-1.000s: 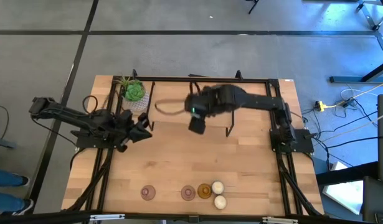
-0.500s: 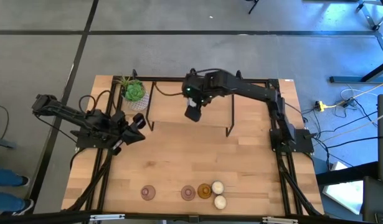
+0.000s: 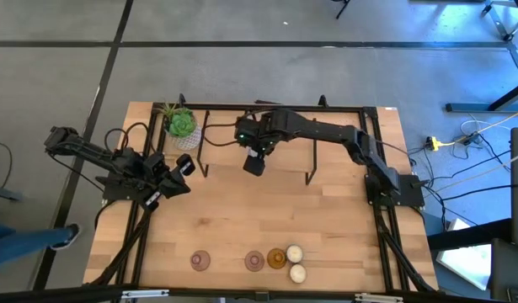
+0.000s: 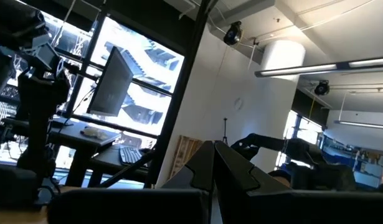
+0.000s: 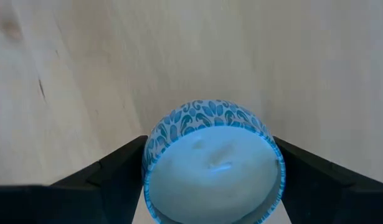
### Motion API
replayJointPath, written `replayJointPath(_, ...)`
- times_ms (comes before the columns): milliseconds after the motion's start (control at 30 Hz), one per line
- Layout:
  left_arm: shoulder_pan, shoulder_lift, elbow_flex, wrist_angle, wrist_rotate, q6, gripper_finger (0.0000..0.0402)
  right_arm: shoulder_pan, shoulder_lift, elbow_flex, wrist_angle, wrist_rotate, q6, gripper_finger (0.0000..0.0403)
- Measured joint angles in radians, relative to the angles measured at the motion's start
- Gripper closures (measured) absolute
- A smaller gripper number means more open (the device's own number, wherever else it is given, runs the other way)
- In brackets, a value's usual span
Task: Pick & Place candle stick holders
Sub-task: Put the light blue scented candle on the shelf, then adjust the shelf
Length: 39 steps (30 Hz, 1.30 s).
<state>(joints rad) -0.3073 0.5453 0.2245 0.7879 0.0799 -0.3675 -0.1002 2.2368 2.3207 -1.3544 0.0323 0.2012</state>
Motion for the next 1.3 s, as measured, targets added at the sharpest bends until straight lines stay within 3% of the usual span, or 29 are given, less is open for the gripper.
replayJointPath(833,0.0,0.0,0.0,0.0,0.0,0.014,0.0398,0.003,0.001,0.0,0.038,0.072,-0.09,0.0058)
replayJointPath(1100,0.0,-0.003,0.001,0.001,0.004,0.052,0.0398,0.012,-0.055,0.024,0.065,0.073,-0.13,0.0057)
replayJointPath(1300,0.0,-0.009,0.001,0.007,0.06,0.084,0.0398,0.09,-0.151,0.034,0.169,0.072,-0.146,0.0057)
